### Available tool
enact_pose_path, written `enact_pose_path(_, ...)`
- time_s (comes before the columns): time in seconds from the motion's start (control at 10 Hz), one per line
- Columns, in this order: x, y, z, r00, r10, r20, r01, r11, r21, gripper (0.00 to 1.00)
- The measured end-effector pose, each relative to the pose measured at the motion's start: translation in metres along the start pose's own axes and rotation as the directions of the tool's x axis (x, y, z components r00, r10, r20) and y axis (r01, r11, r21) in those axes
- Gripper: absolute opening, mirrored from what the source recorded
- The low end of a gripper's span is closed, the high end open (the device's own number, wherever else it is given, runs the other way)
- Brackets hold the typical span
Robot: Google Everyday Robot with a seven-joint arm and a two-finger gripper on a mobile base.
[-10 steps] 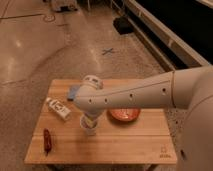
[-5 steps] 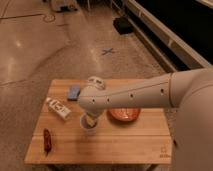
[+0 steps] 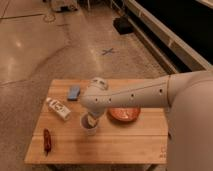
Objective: Place the ceramic cup in the ceramic bowl
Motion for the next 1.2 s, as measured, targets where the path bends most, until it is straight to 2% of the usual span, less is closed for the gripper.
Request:
enact_pose_path(0.3, 0.005, 0.006, 0.014, 1.000, -0.017, -0.022, 0.016, 0.999, -0.050, 0.62)
enact_pose_path(0.4, 0.007, 0.003, 0.015, 1.000, -0.006, -0.018, 0.005, 0.999, -0.046, 0.56)
enact_pose_path(0.5, 0.005, -0.005, 0.008, 1.000, 0.009, -0.002, -0.009, 1.000, -0.029, 0.43)
enact_pose_path(0.8, 0.000, -0.016, -0.028, 0.999, 0.033, 0.025, -0.033, 0.999, -0.014, 0.14)
enact_pose_path(0.9, 0.001, -0.025, -0.038, 0.998, 0.051, 0.033, -0.050, 0.999, -0.009, 0.07)
enact_pose_path(1.0, 0.004, -0.039, -0.050, 0.997, 0.066, 0.040, -0.066, 0.998, -0.002, 0.03)
enact_pose_path(1.2, 0.005, -0.072, -0.083, 0.994, 0.108, 0.031, -0.109, 0.994, 0.011, 0.03)
